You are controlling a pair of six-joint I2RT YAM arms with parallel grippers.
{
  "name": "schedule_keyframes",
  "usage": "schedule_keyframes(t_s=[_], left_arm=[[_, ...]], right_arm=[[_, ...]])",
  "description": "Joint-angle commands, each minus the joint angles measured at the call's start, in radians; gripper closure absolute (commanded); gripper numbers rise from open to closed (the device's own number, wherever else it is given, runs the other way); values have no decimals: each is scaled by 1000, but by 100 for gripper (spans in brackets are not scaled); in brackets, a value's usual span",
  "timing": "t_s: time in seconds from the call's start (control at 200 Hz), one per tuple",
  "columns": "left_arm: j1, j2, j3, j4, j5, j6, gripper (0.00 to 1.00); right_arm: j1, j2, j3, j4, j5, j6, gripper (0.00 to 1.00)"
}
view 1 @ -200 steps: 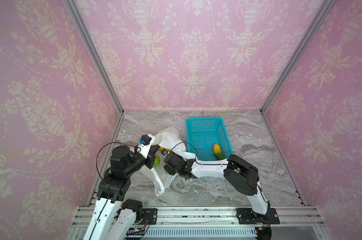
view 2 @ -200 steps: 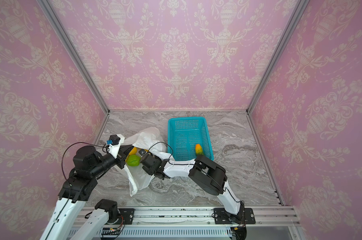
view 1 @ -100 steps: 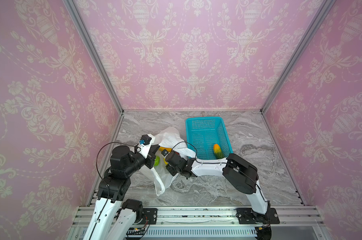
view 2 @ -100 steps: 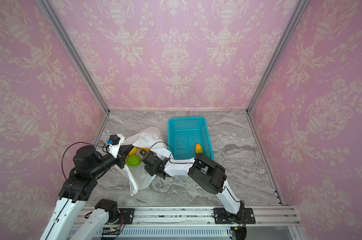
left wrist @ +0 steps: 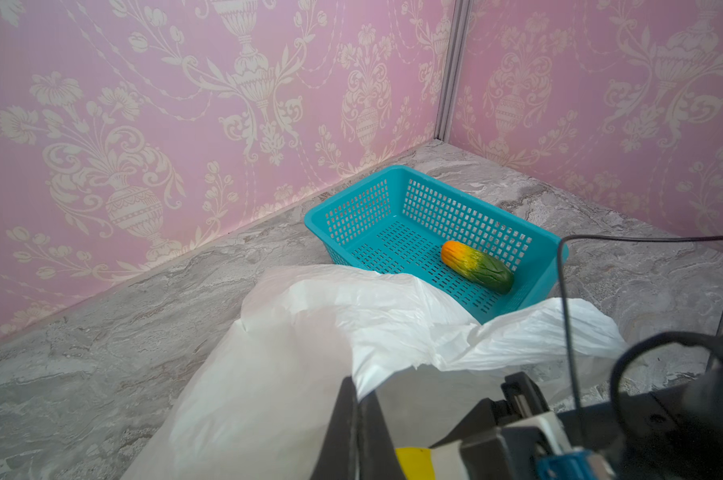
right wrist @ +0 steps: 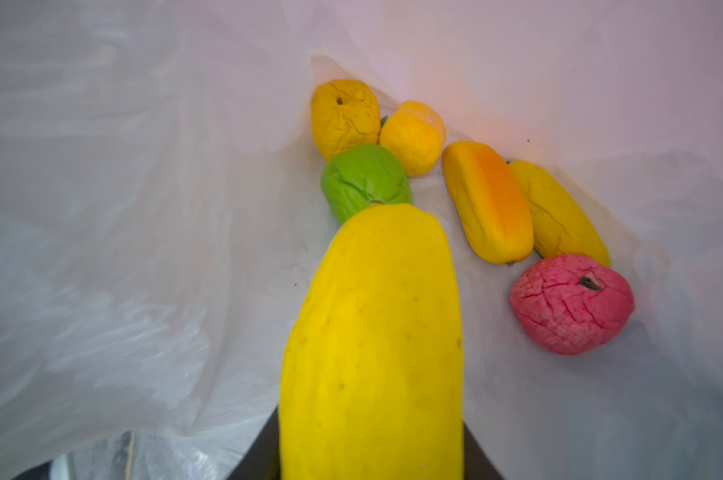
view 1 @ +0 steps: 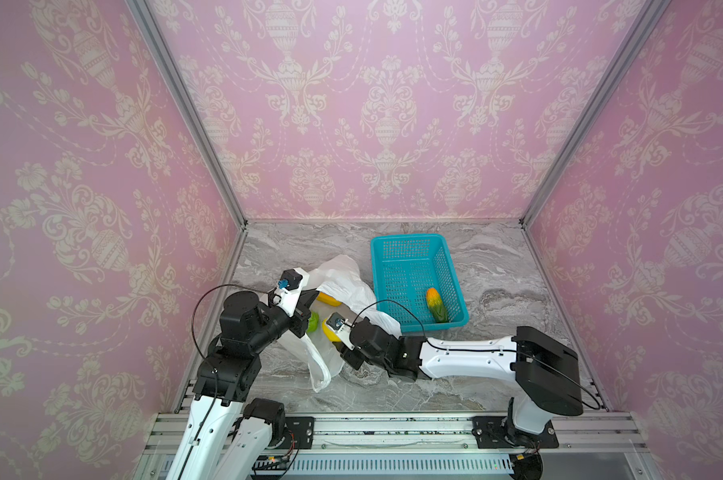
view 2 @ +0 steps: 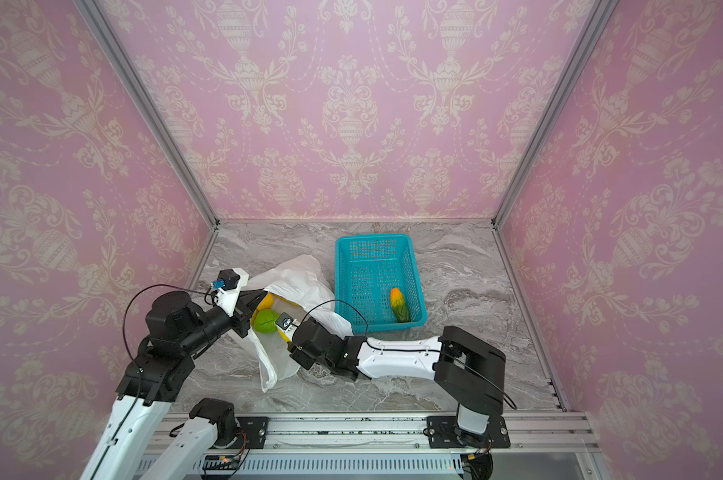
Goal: Untie the knot of the plastic bag and take out the fruit
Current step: 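Lift the yellow papaya out of the bag with the right gripper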
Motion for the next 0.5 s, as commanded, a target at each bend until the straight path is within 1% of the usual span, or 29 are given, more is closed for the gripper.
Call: schedule_keyframes(t_s=[0.0, 0.12, 0.25, 0.38, 0.49], left_arm=[[11, -3, -9, 13, -8, -14, 100], [11, -2, -9, 17, -7, -17, 100], [11, -4, -9, 14, -4, -17, 100], [11, -4, -7, 14, -3, -16, 100], [11, -7, -9, 14, -3, -15, 100]], right_arm=[[8, -153, -102, 113, 0, -51, 80], [7, -327, -212, 155, -46, -62, 81], [2, -491, -312, 193, -41, -69, 83], [-29, -670, -431, 262, 16, -56, 83], [-96, -803, -514, 291, 84, -18, 86]])
